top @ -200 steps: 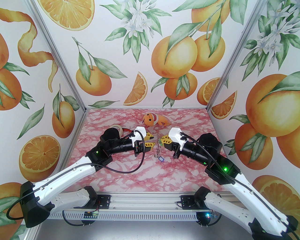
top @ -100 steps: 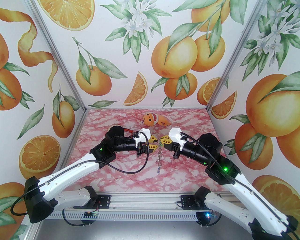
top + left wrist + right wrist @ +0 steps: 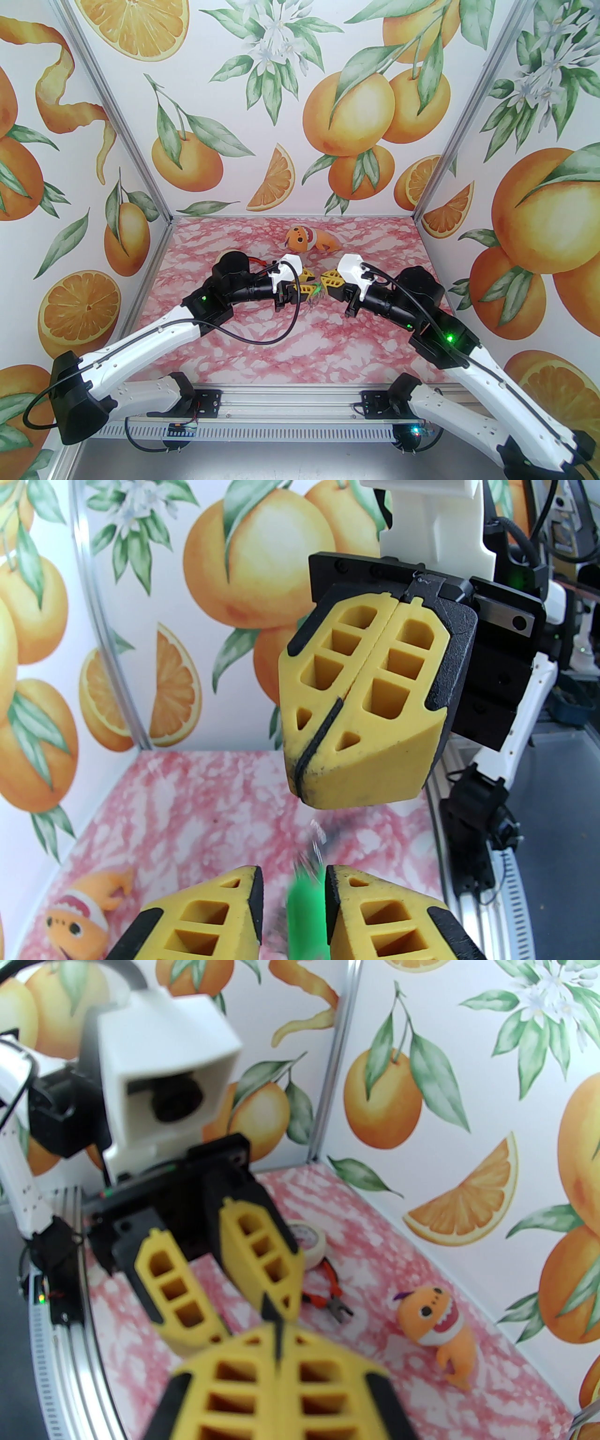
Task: Remove the keys from the keyring
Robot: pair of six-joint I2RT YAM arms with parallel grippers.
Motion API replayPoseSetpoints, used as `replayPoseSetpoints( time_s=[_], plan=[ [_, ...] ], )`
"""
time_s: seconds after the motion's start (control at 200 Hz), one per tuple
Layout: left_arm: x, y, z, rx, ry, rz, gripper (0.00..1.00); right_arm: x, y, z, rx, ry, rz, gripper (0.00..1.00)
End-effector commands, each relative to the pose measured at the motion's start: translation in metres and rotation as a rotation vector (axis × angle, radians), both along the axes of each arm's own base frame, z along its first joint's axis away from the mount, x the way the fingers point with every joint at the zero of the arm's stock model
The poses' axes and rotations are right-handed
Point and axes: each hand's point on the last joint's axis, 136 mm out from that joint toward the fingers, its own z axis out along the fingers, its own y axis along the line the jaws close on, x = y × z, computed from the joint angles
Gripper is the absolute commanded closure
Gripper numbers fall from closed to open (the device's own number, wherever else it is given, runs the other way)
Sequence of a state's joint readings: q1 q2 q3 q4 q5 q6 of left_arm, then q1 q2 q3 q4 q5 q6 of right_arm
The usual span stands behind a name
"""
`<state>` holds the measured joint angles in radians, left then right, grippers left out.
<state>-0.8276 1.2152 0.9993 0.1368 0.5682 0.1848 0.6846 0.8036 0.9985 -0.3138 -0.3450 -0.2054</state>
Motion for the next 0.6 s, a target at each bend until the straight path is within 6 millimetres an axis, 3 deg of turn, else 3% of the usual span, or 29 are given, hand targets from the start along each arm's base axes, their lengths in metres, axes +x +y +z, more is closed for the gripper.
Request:
replayPoseSetpoints(
  time_s=[0.0, 0.11, 0.235, 0.31, 0.485, 0.545, 0.595],
  plan=[
    [0.004, -0.002, -0.003, 0.001, -0.002, 0.014, 0.7, 0.004, 0.001, 0.005, 0.024, -0.009, -0.006, 1.0],
    [0.006, -0.001, -0.008, 0.004, 0.015, 0.028, 0.71, 0.008, 0.0, 0.003, 0.021, -0.001, -0.022, 1.0],
    [0.033, 0.022, -0.033, 0.029, 0.121, 0.218, 0.71, 0.028, -0.012, -0.015, 0.048, 0.139, -0.139, 1.0],
    [0.037, 0.034, -0.045, 0.03, 0.181, 0.284, 0.7, 0.04, -0.021, -0.037, 0.076, 0.252, -0.233, 1.0],
    [0.03, 0.06, -0.103, 0.081, 0.426, 0.402, 0.67, 0.052, -0.037, -0.094, 0.057, 0.504, -0.417, 1.0],
    [0.024, 0.068, -0.119, 0.103, 0.499, 0.447, 0.67, 0.051, -0.039, -0.114, 0.07, 0.589, -0.452, 0.89],
    [0.015, 0.073, -0.135, 0.137, 0.562, 0.476, 0.67, 0.045, -0.035, -0.134, 0.063, 0.667, -0.452, 0.88]
  ],
)
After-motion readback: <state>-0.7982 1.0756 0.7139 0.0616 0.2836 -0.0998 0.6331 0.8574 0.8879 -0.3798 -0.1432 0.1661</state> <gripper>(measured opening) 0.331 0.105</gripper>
